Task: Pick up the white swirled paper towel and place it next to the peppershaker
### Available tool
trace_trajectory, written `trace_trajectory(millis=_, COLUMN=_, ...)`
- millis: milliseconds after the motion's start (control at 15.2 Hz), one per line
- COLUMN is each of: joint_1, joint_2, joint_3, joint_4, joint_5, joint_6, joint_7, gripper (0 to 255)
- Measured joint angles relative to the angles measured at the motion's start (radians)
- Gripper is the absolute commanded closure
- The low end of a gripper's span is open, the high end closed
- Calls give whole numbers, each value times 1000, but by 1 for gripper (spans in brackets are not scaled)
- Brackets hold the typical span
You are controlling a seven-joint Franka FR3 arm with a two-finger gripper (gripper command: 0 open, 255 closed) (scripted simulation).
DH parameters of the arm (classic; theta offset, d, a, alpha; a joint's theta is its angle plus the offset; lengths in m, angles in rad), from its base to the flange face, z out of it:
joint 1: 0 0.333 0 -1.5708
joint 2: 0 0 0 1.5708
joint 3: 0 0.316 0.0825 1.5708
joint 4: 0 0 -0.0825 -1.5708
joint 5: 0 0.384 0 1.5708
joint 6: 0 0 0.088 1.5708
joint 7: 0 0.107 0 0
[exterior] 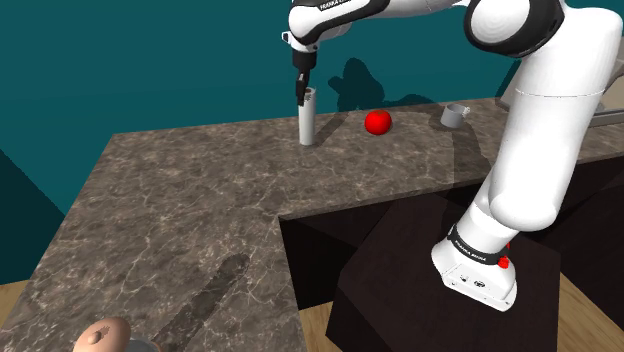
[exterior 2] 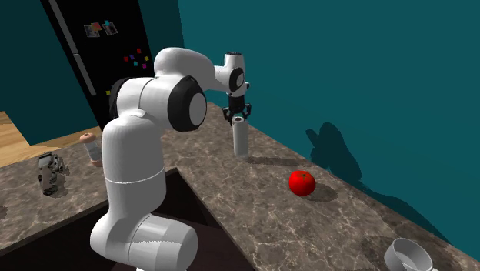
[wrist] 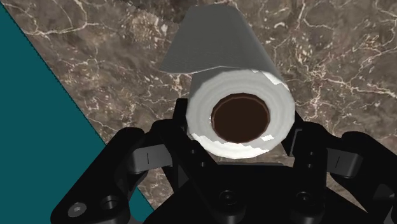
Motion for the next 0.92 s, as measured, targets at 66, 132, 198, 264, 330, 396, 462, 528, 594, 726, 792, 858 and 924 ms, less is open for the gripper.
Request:
trace_trajectory(millis=66, joint_1=-1, joint_2=-3, joint_3=-1, joint_4=9, joint_5=0, joint_6=-12, joint_7=-1, gripper=255)
trace_trajectory(millis=132, joint_1=-1, joint_2=-4, joint_3=-1, joint_4=20, joint_5=0, joint_6=-24, joint_7=-2, gripper=255)
trace_trajectory(millis=198, joint_1=-1, joint_2=-5, joint_3=-1, joint_4=32, joint_5=-1, joint_6=-37, joint_7=0, gripper=255)
trace_trajectory(millis=264, joint_1=-1, joint_2=-9, joint_3=-1, joint_4=41, joint_5=-1, joint_6=-49, joint_7=-2, gripper=255)
trace_trajectory(millis=330, joint_1=-1, joint_2=-14, joint_3=-1, joint_4=48, joint_5=-2, joint_6=-63, joint_7=-1, gripper=255)
trace_trajectory(millis=396, joint_1=-1, joint_2=-15, joint_3=-1, joint_4=60, joint_5=-2, joint_6=-74, joint_7=-1, gripper=255)
trace_trajectory(millis=462, joint_1=-1, joint_2=-16, joint_3=-1, joint_4=71, joint_5=-2, joint_6=-87, joint_7=0, gripper=255)
trace_trajectory(millis=528, joint_1=-2, joint_2=-17, joint_3=-2, joint_4=81, joint_5=-2, joint_6=-98, joint_7=-1, gripper=255)
trace_trajectory(millis=594, joint_1=-1, joint_2=-18, joint_3=-2, joint_4=95, joint_5=-3, joint_6=-113, joint_7=0, gripper=255)
trace_trajectory(millis=726, joint_1=-2, joint_2=-16, joint_3=-2, joint_4=125, joint_5=-3, joint_6=-141, joint_7=-1, gripper=255)
trace_trajectory(millis=792, joint_1=-2, joint_2=-15, joint_3=-2, joint_4=138, joint_5=-3, joint_6=-153, joint_7=0, gripper=255)
trace_trajectory(millis=858, joint_1=-3, joint_2=-16, joint_3=-3, joint_4=152, joint_5=-2, joint_6=-169, joint_7=-2, gripper=255)
trace_trajectory(millis=924, joint_1=-3, joint_2=-20, joint_3=-3, joint_4=161, joint_5=-3, joint_6=-181, joint_7=-2, gripper=255)
